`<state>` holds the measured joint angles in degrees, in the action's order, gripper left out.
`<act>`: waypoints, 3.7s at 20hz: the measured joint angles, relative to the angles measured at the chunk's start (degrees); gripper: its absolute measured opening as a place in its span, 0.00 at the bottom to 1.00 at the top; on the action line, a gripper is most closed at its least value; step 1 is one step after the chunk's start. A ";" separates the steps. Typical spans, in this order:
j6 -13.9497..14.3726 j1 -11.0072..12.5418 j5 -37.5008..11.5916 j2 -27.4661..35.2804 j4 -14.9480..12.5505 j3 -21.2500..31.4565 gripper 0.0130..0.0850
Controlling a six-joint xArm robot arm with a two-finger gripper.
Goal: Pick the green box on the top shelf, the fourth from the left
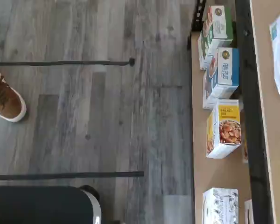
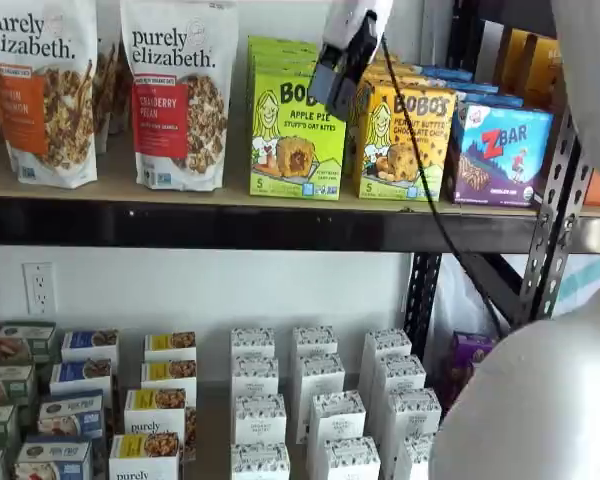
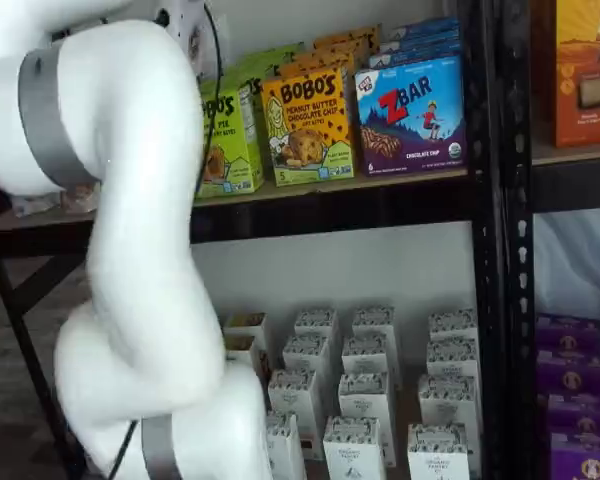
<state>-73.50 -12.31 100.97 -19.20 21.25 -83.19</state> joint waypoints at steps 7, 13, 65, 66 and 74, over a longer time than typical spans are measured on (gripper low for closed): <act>-1.00 1.21 0.38 0.77 -0.90 -1.60 1.00; -1.88 2.47 -1.30 0.47 1.59 -1.13 1.00; -5.24 3.02 -16.44 10.27 -1.98 -3.93 1.00; -5.13 2.83 -16.56 10.35 -2.36 -3.83 1.00; -4.29 1.43 -18.58 10.41 -4.18 -2.37 1.00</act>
<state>-77.79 -10.88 82.39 -8.79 17.07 -85.57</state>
